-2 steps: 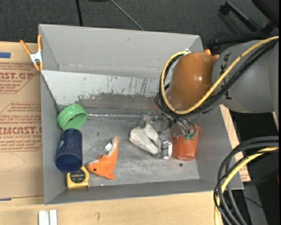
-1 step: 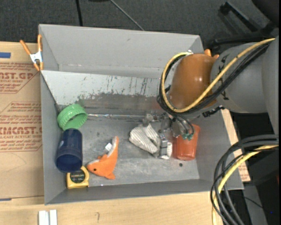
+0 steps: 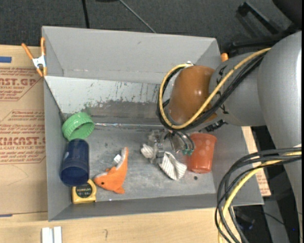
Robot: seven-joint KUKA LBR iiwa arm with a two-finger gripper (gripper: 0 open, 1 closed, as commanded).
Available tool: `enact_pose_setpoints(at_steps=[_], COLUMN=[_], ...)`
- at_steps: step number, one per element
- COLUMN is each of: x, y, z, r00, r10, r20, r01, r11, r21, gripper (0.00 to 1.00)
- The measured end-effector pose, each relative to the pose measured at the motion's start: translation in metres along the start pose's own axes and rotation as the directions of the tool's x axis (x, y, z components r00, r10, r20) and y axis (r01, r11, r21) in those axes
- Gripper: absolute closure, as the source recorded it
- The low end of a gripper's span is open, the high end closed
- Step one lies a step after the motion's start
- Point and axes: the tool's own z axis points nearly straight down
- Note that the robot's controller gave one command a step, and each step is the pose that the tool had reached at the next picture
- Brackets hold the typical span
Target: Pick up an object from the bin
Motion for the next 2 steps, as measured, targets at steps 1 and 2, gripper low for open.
enact_pose_setpoints(at_steps=[1,2], x=[0.000,0.004], y=[0.000,0.026], z=[0.000,-0.073], r00=[1.000,1.000], r10=[0.000,-0.008], r20=[0.000,-0.002], r01=[0.000,0.008], r11=[1.000,1.000], r21=[0.000,0.000], gripper=[1.00,1.00])
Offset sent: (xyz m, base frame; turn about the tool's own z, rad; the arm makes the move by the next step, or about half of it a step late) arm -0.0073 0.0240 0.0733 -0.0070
